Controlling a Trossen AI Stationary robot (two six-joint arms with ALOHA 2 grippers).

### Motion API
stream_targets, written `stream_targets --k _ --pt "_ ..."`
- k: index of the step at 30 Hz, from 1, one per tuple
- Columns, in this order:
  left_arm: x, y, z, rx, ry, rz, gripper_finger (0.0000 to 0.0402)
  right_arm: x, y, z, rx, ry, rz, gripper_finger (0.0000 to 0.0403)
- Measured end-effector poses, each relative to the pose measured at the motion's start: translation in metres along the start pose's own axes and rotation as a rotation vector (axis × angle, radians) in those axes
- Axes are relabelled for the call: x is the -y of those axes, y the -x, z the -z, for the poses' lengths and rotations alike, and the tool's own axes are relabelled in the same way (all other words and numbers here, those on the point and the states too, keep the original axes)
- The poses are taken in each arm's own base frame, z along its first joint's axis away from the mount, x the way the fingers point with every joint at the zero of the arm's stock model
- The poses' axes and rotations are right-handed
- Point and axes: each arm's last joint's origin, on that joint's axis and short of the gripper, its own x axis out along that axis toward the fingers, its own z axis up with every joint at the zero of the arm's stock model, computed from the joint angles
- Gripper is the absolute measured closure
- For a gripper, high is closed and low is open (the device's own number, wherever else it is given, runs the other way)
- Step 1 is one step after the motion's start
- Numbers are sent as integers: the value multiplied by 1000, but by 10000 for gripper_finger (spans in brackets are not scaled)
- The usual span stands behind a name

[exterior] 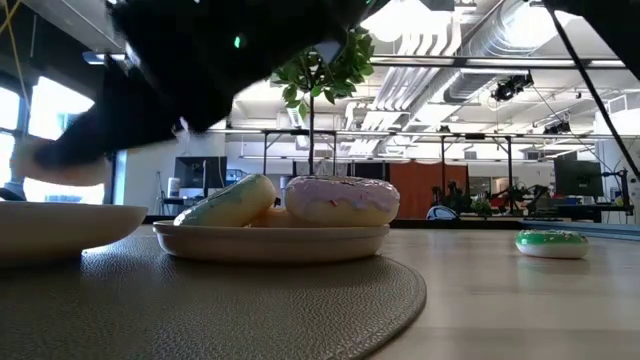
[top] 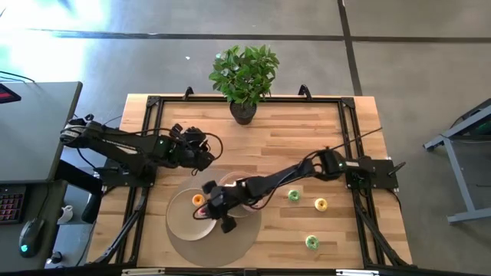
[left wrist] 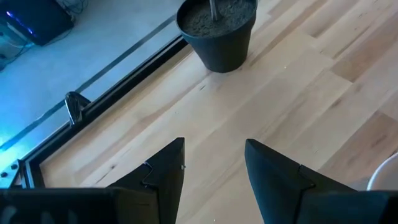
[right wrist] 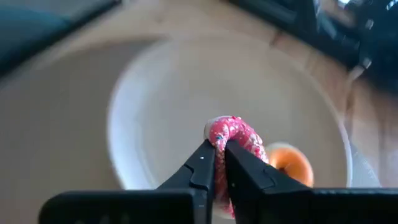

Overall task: Pick & Place donuts
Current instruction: Put the small pink donut on the left white plate, then put the top small green donut on the left white plate

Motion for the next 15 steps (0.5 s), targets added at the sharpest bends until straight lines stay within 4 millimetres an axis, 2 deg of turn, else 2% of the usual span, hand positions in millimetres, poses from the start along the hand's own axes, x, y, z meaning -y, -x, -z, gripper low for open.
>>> stream_targets --k 15 --pt "1 0 1 -26 -2 29 236 -4 -3 2 -60 70 13 278"
